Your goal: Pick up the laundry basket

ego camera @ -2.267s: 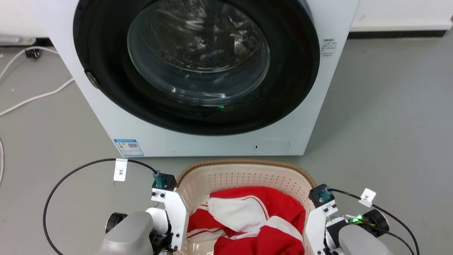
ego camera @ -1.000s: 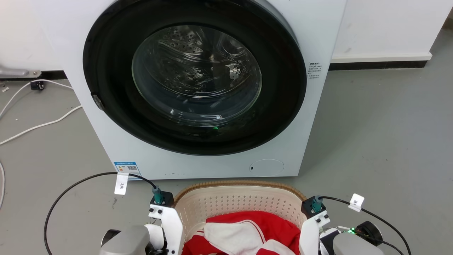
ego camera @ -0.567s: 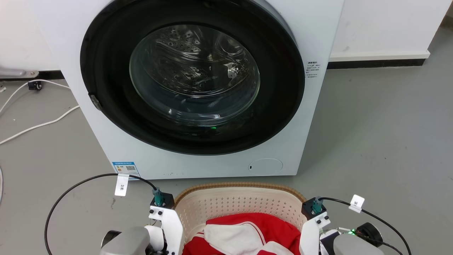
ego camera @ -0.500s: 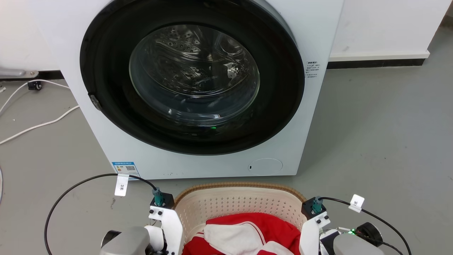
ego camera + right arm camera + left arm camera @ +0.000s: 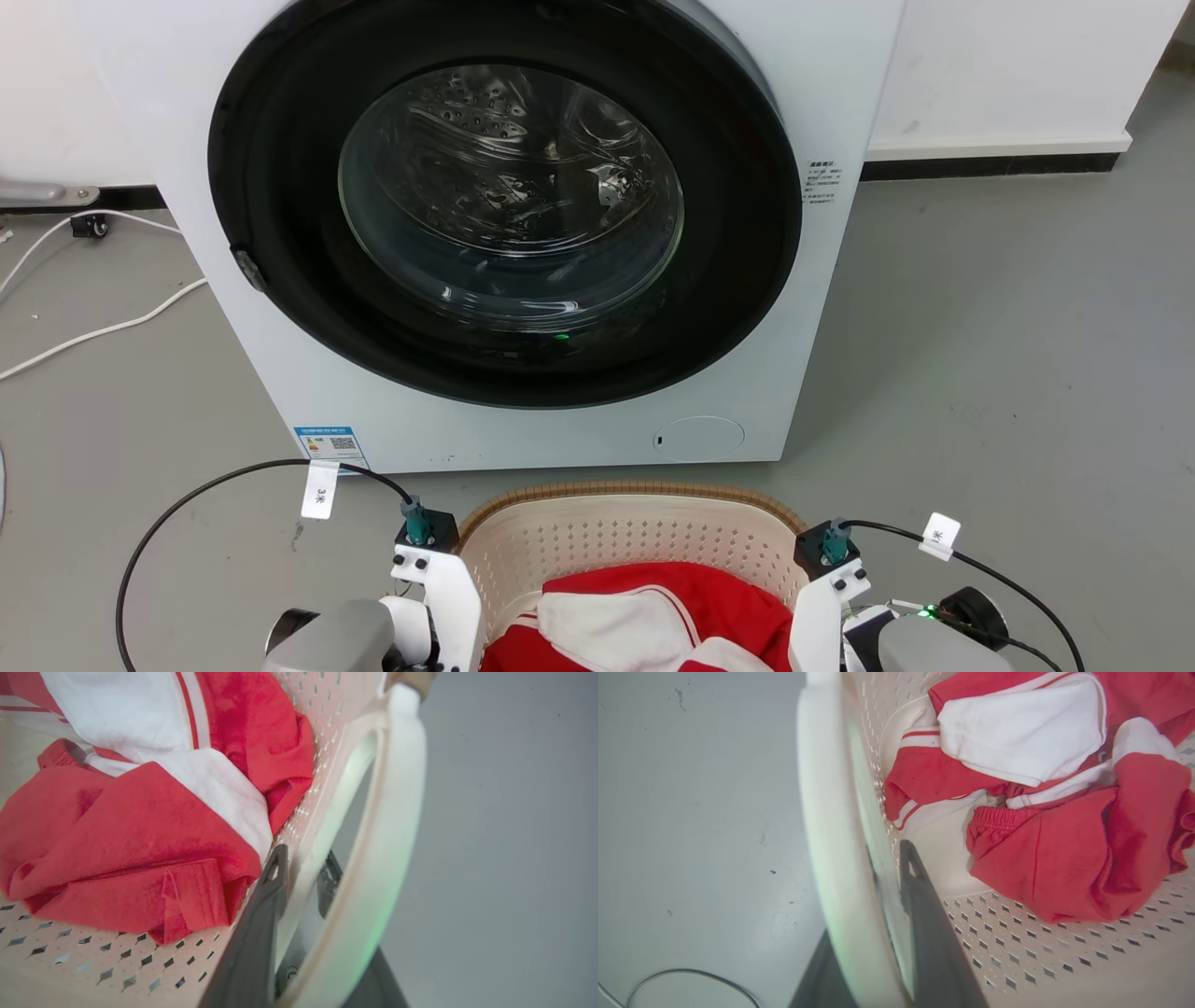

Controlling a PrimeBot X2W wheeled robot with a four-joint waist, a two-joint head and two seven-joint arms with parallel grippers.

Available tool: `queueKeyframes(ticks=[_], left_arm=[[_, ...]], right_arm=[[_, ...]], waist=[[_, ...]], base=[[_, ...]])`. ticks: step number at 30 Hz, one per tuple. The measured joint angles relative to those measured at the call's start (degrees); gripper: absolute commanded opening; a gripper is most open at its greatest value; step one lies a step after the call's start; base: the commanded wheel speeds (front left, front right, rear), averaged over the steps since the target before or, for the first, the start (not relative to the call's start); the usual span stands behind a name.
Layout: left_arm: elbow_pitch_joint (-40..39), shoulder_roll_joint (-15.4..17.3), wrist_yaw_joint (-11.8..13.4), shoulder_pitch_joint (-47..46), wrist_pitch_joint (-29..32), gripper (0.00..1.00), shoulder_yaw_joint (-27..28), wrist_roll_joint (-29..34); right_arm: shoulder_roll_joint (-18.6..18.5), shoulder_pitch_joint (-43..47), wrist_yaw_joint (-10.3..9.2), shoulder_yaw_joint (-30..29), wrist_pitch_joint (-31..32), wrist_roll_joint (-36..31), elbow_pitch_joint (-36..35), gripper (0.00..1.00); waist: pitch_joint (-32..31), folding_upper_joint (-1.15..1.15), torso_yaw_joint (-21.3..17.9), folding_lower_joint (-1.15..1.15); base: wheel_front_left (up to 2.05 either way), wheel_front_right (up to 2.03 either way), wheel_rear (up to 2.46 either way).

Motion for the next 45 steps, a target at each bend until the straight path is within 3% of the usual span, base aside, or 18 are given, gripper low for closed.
queueKeyframes(ticks=[45], left_arm=[[0.2,0.1,-0.1,-0.1,-0.8,0.0,-2.6,-2.0]], right_arm=[[-0.1,-1.0,-0.01,7.2,-1.0,7.3,1.0,0.0]], waist=[[-0.2,0.0,-0.2,0.0]], base=[[0.0,0.0,0.0]])
